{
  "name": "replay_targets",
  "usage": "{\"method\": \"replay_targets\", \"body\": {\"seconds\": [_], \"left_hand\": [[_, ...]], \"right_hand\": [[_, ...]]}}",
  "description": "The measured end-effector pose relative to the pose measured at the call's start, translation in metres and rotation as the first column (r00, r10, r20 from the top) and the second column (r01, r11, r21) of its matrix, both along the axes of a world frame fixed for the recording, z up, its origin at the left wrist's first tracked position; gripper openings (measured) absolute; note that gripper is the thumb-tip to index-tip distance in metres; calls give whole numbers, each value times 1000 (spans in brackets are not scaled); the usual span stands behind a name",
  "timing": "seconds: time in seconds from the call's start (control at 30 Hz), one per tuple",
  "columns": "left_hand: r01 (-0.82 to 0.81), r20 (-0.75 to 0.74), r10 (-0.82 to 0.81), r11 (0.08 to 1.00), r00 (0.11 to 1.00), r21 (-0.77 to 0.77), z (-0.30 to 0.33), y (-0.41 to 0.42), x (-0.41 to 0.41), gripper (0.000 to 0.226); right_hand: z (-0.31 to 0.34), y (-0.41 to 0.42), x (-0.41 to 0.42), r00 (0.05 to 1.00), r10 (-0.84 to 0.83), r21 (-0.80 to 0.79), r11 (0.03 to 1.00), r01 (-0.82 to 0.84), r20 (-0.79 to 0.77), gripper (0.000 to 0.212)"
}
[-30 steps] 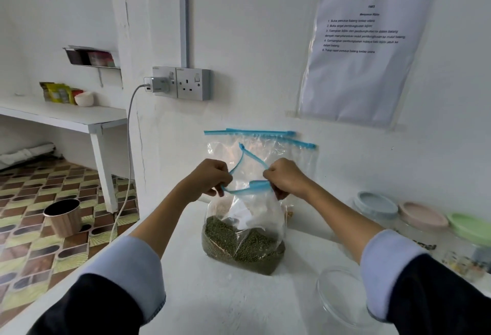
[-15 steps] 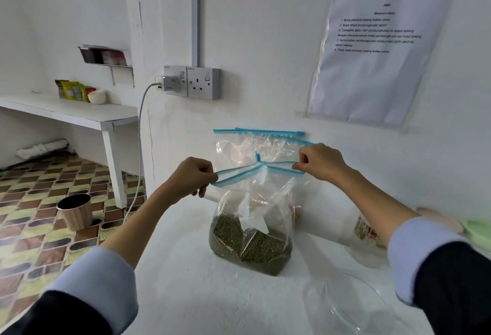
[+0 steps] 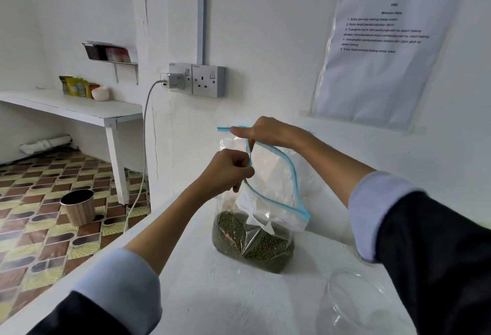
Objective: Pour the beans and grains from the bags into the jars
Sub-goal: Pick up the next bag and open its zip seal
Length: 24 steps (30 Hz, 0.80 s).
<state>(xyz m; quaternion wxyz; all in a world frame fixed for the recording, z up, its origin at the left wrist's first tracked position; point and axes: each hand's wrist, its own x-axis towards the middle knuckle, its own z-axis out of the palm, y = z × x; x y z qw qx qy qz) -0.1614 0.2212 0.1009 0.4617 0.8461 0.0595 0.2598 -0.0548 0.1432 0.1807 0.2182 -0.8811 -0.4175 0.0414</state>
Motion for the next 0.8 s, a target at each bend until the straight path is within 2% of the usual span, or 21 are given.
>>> {"method": "replay_targets", "body": {"seconds": [0.13, 0.23, 0.27, 0.33, 0.37, 0.43, 0.5, 0.57, 0.63, 0.8], "left_hand": [[63, 16, -64, 998, 998, 23, 0, -4, 0, 29], [119, 19, -118, 992, 993, -30, -7, 1, -3, 33], [99, 29, -97, 991, 995, -89, -13, 5, -3, 39], [-48, 13, 52, 977, 999, -208, -34, 17, 2, 44], [-156, -41, 151, 955, 988, -251, -49, 24, 6, 42], [-343, -247, 275, 891, 929, -297, -86, 37, 12, 35], [-417, -445, 242, 837, 862, -354, -122, 41, 14, 36], [-431, -545, 171, 812, 821, -393, -147, 39, 12, 48], [-434, -553, 131, 773, 823, -463, -155, 36, 11, 50], [-413, -489, 25, 576, 872, -706, -160, 34, 15, 42]], "right_hand": [[-12, 14, -8, 995, -41, -171, 984, 57, 95, 34], [-17, 14, -5, 999, -44, -58, 997, 46, 25, 24], [-15, 12, -5, 999, -46, -15, 999, 46, -11, 24], [-11, 8, -3, 995, -38, 46, 998, 42, -88, 25], [-8, 5, -3, 992, -31, 70, 997, 39, -120, 25], [-2, 0, -4, 989, -10, 124, 992, 28, -146, 25], [4, -7, -5, 990, 4, 168, 985, 20, -141, 25], [9, -13, -4, 990, 0, 197, 980, 29, -143, 25], [11, -20, -1, 988, -15, 214, 976, 47, -152, 24], [7, -37, 10, 982, -28, 256, 964, 76, -188, 27]]}}
